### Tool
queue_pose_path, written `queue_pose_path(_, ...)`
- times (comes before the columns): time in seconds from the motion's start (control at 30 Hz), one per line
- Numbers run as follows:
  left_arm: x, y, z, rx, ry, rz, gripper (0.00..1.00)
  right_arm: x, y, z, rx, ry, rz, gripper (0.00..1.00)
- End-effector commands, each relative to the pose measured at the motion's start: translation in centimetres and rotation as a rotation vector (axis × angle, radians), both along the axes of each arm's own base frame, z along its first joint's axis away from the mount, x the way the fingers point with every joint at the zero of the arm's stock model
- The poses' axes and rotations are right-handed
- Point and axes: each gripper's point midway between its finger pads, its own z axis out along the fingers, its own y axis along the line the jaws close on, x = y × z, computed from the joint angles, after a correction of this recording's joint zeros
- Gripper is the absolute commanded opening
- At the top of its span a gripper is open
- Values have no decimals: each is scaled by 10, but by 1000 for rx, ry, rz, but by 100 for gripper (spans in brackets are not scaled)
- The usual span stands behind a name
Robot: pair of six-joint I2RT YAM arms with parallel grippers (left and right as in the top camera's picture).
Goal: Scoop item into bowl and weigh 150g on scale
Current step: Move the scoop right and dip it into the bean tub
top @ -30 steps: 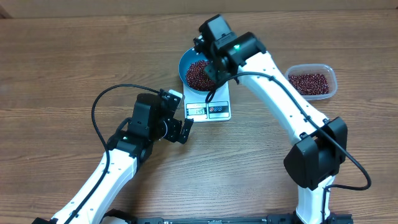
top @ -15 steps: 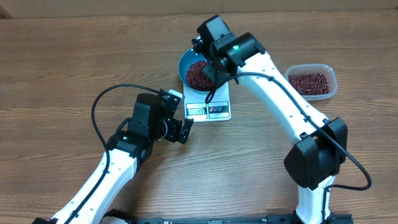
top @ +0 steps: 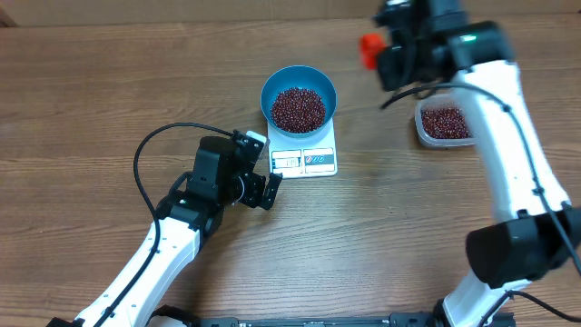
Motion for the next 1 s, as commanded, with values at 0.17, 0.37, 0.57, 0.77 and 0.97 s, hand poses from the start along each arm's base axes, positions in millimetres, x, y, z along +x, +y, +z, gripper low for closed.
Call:
queue_pose_path(0.17, 0, 0, -3, 0, 8, 10, 100, -22, -96, -10, 69, 143, -280, 4)
queue_pose_path(0.37, 0, 0, -3, 0, 8, 10, 100, -39, -131, -45, 83, 254, -408, 4)
queue_pose_path(0.57, 0, 0, -3, 0, 8, 10, 100, -50, -143, -74, 56, 316, -443, 4)
queue_pose_path(0.77, 0, 0, -3, 0, 8, 10, 100, -50, -144, -107, 51, 323, -445, 4)
queue_pose_path(0.97, 0, 1, -3, 1, 9, 10, 100, -49, -135, -126, 87, 324, -419, 4)
